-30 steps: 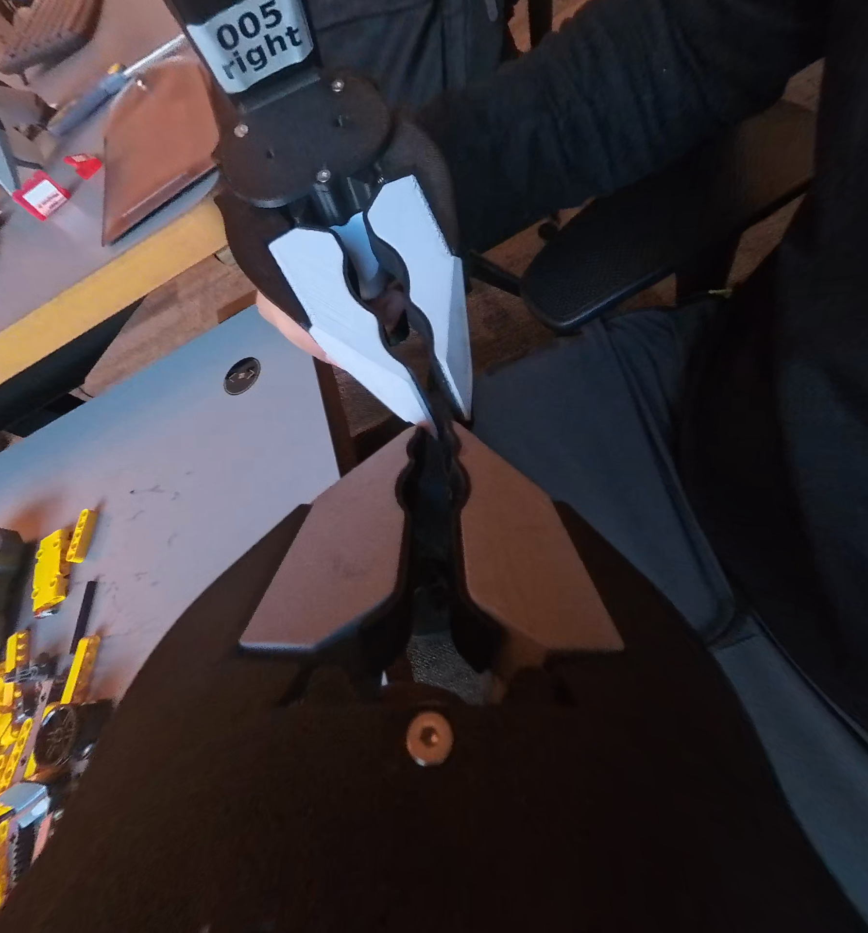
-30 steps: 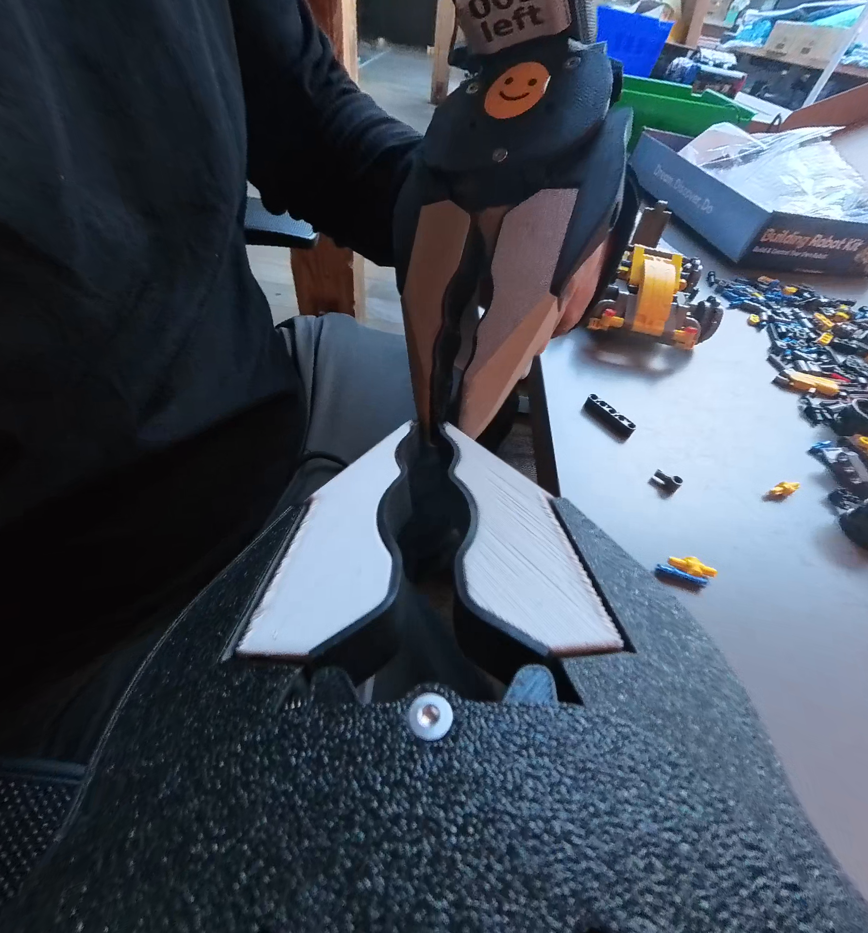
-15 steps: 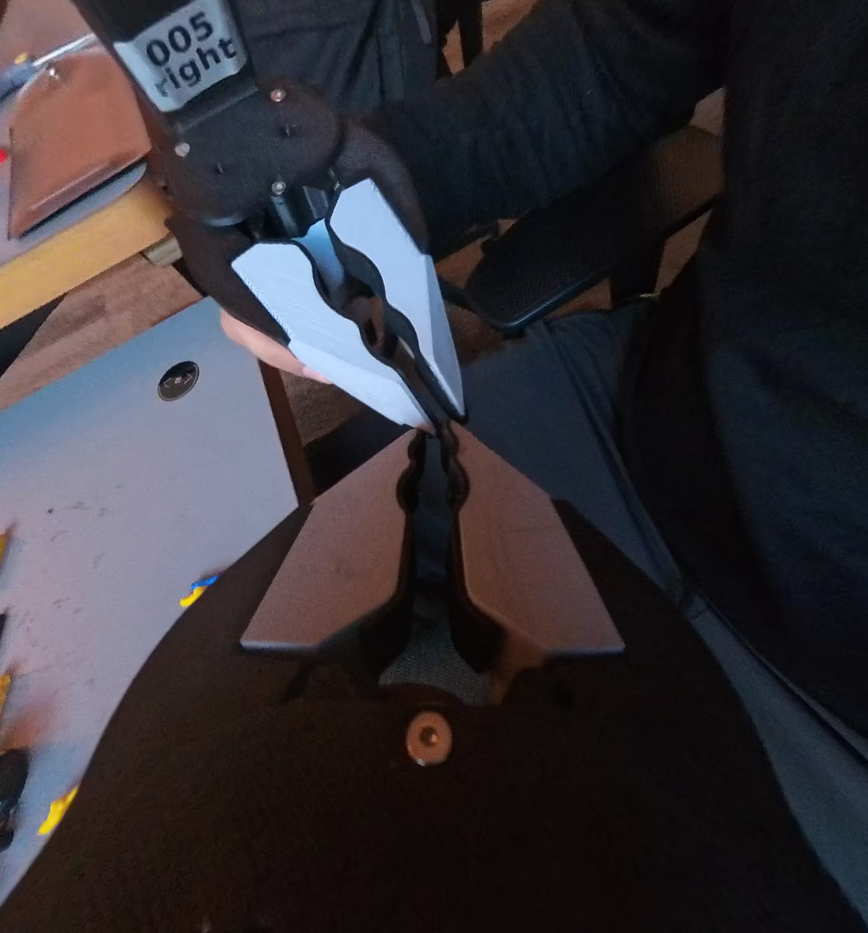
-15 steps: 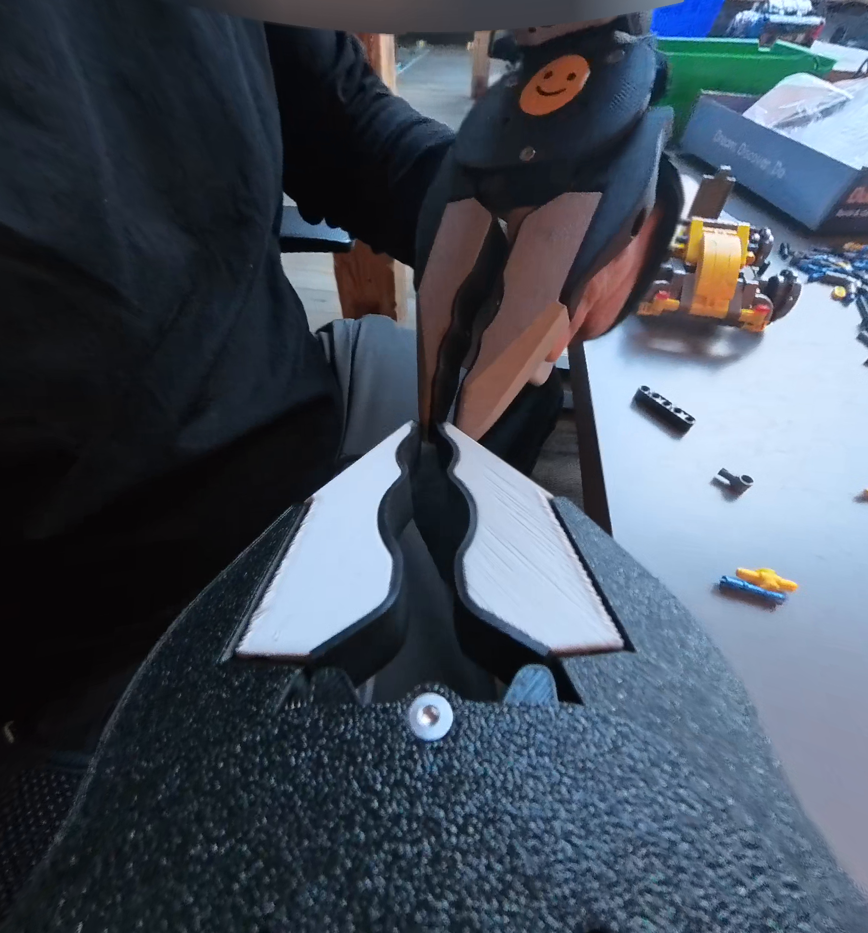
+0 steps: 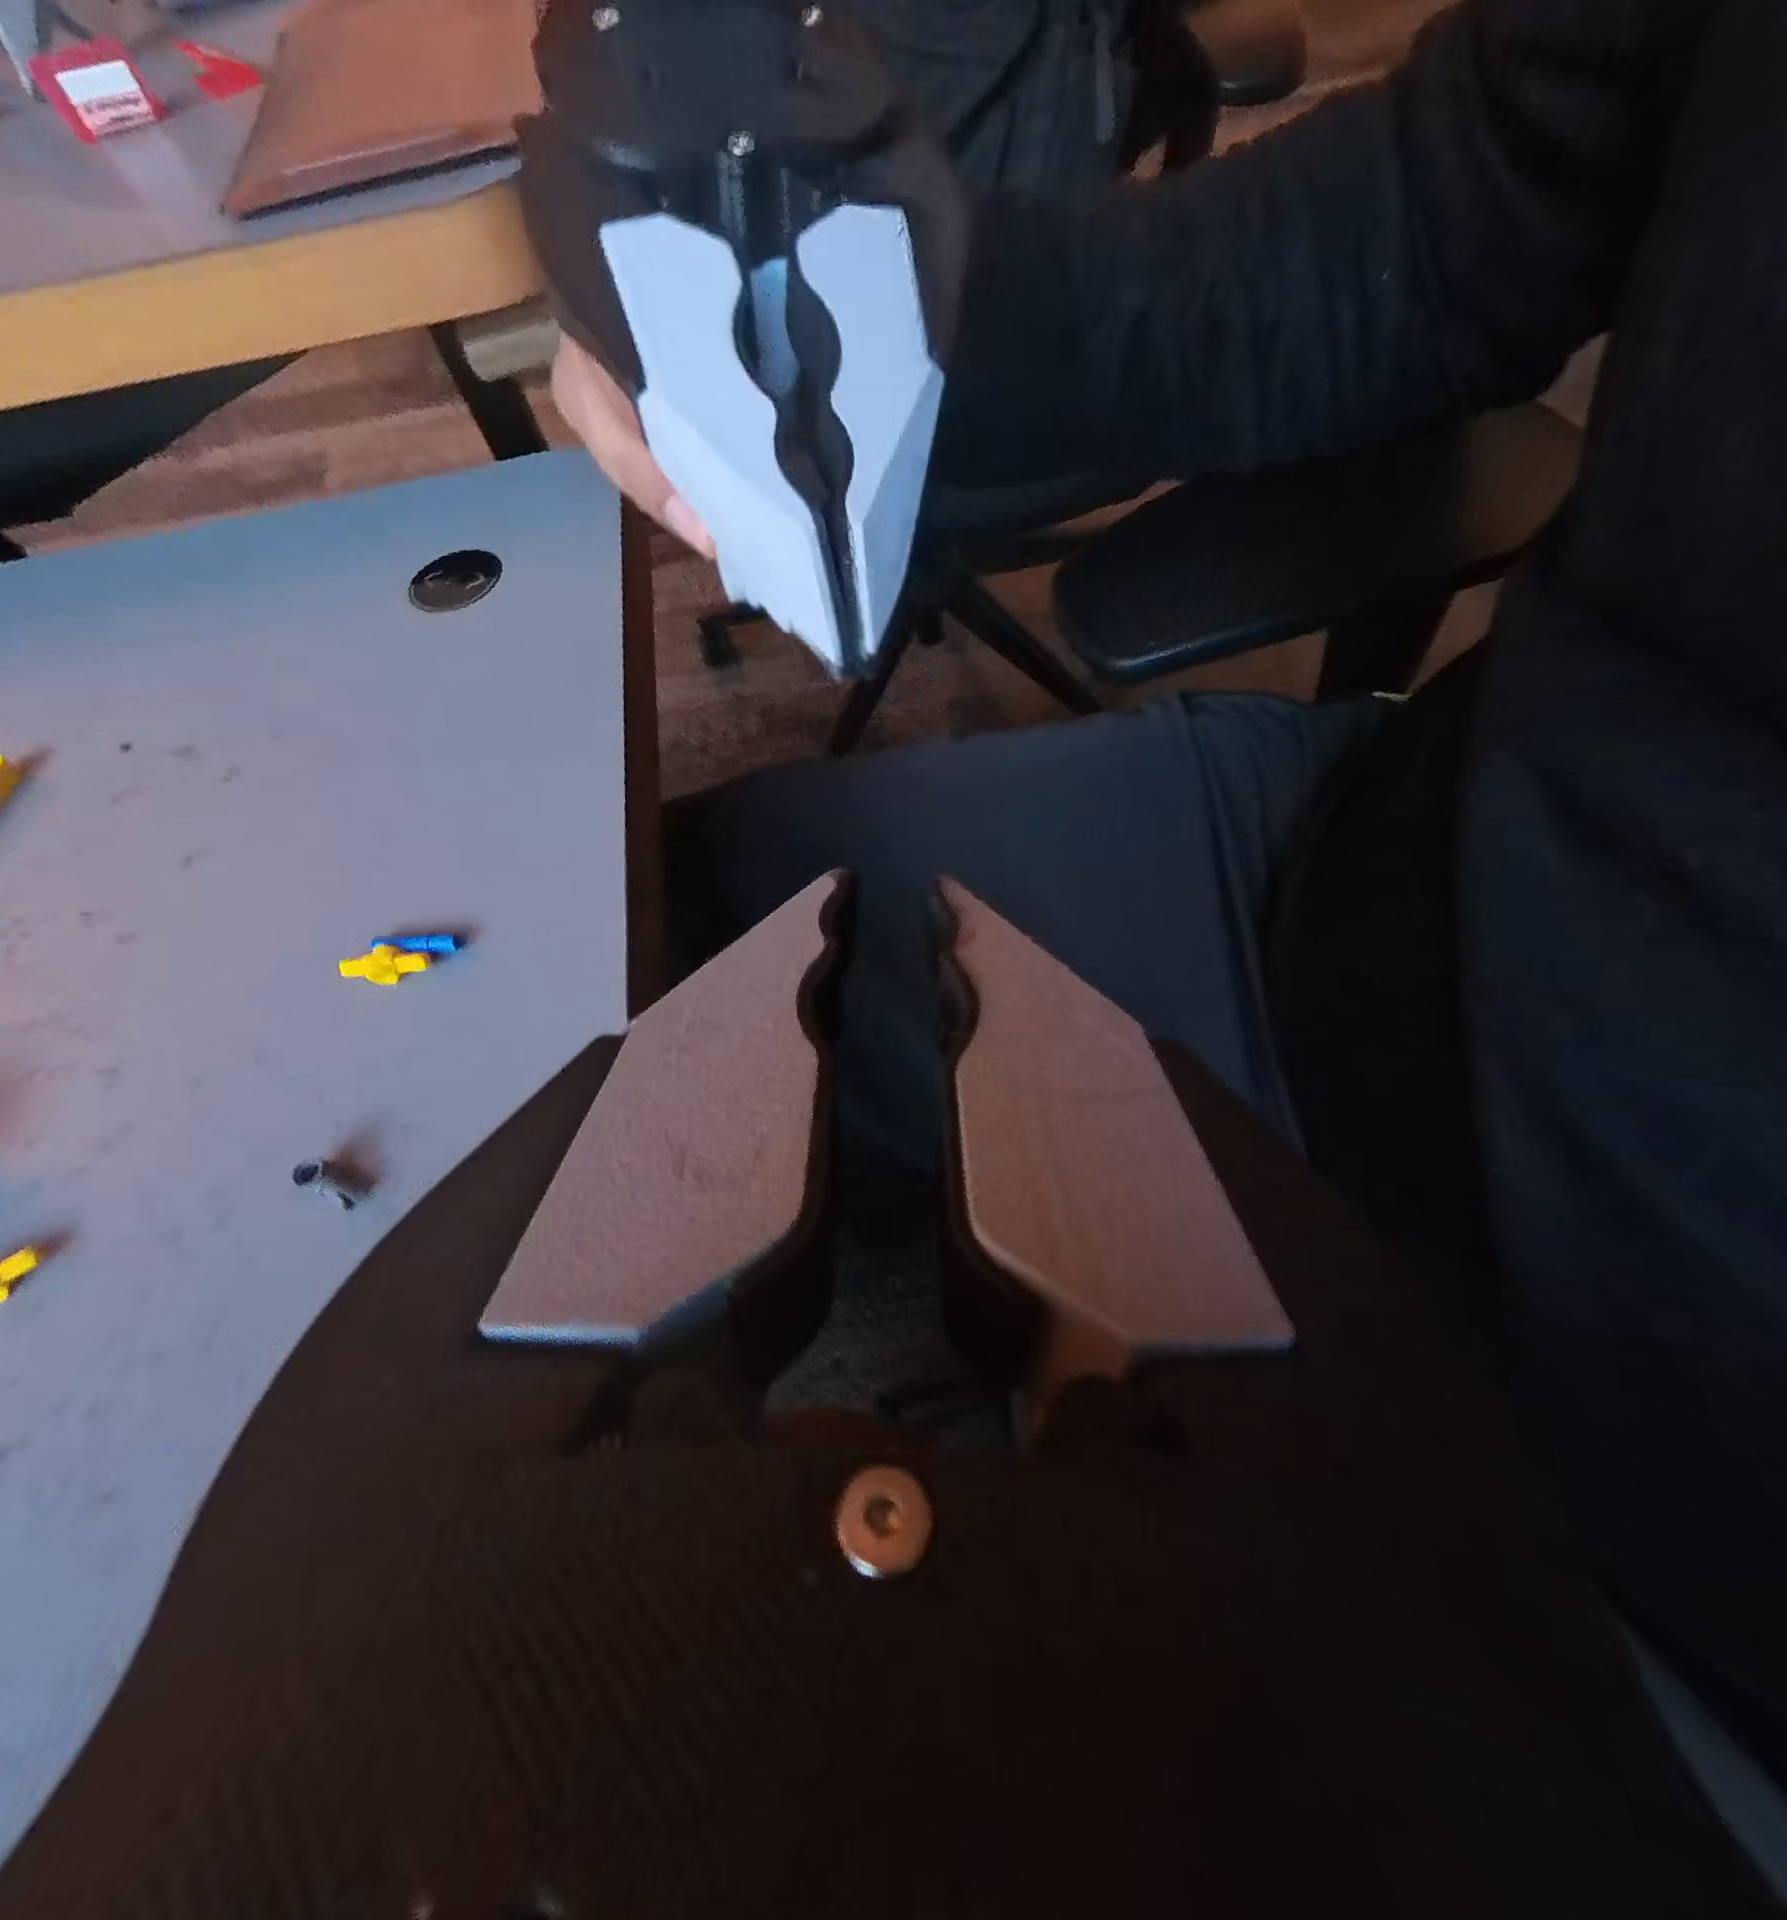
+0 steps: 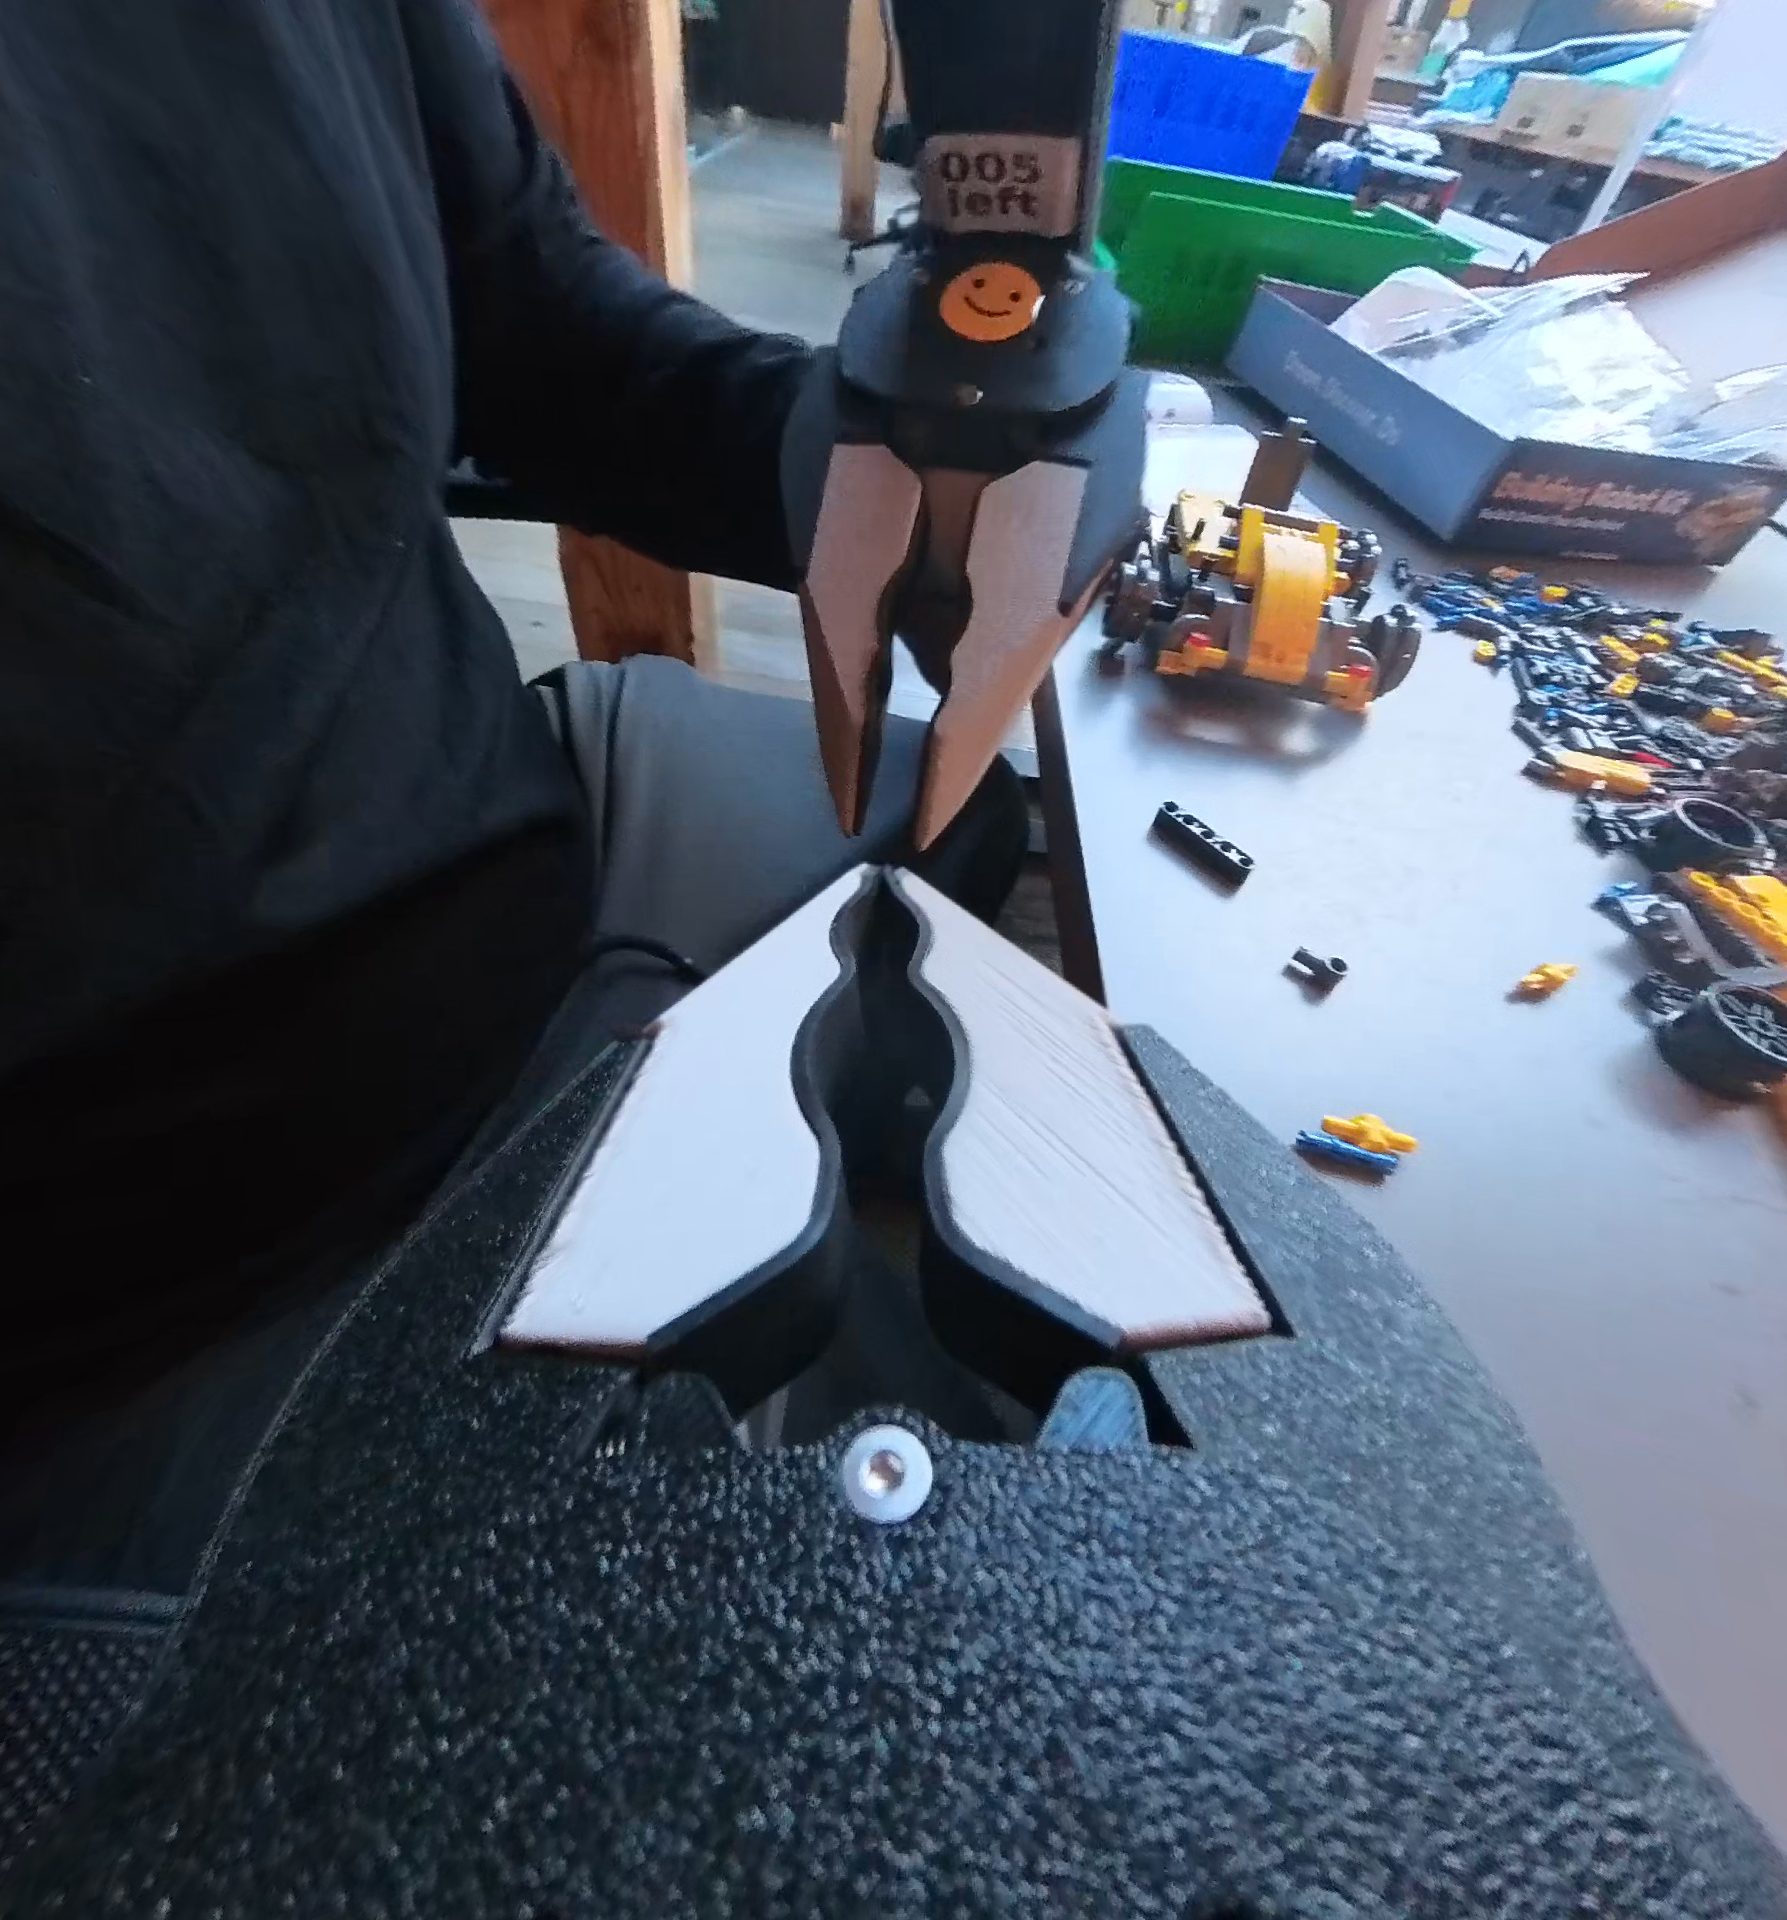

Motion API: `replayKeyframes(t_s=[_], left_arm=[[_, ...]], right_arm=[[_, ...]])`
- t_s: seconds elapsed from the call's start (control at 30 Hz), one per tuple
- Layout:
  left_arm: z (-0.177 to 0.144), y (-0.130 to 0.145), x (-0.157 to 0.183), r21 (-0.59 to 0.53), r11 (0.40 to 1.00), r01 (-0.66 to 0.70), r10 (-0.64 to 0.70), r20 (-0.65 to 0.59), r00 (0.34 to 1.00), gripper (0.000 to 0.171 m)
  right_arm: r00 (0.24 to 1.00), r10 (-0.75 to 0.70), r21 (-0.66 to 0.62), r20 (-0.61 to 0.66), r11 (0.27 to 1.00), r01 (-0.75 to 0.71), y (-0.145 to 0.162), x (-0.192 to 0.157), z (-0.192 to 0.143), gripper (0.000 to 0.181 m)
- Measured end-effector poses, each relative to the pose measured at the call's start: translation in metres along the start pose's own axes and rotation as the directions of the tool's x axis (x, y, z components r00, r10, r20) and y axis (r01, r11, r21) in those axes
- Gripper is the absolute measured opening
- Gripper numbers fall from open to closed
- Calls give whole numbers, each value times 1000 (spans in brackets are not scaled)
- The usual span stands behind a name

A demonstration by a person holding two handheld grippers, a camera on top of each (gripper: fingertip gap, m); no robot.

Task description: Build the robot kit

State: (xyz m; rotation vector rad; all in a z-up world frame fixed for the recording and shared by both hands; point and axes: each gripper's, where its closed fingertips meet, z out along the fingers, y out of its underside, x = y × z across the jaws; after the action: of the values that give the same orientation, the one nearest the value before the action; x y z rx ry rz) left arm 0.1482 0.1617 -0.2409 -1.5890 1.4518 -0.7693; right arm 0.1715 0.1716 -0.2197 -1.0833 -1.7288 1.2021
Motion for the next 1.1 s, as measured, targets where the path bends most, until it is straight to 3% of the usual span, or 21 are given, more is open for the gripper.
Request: replayKeyframes(t_s=[0.17, 0.2, 0.23, 0.27, 0.4, 0.57, 0.67, 0.9, 1.1], left_arm=[[-1, 16, 0, -28, 998, 52, -51, 33, 998, 10], [-2, 18, 0, -31, 998, 63, -61, 33, 998, 11], [-2, 20, 0, -37, 997, 71, -69, 36, 997, 11], [-3, 21, -1, -43, 996, 78, -76, 43, 996, 11], [-4, 26, -6, -53, 993, 108, -104, 65, 992, 12], [-2, 32, -19, -82, 984, 157, -144, 148, 979, 14], [2, 38, -36, -69, 965, 254, -230, 250, 941, 14], [4, 52, -60, -73, 918, 389, -331, 396, 856, 15], [3, 43, -83, -5, 880, 475, -421, 452, 786, 16]], right_arm=[[995, 63, -3, -79, 998, -63, 8, 15, -3, 0], [990, 58, -4, -127, 998, -59, 9, 22, -4, 12], [987, 60, -8, -152, 998, -62, 9, 25, -5, 45], [986, 69, -11, -155, 997, -71, 8, 25, -5, 48], [988, 38, -10, -150, 999, -40, 0, 22, -5, 37], [986, 29, -31, -164, 999, -34, 3, 23, -6, 37], [981, 32, -44, -190, 998, -41, 7, 28, -8, 41], [948, 106, -71, -299, 989, -133, 28, 51, -21, 43], [868, 187, -146, -461, 948, -282, 59, 84, -29, 42]])
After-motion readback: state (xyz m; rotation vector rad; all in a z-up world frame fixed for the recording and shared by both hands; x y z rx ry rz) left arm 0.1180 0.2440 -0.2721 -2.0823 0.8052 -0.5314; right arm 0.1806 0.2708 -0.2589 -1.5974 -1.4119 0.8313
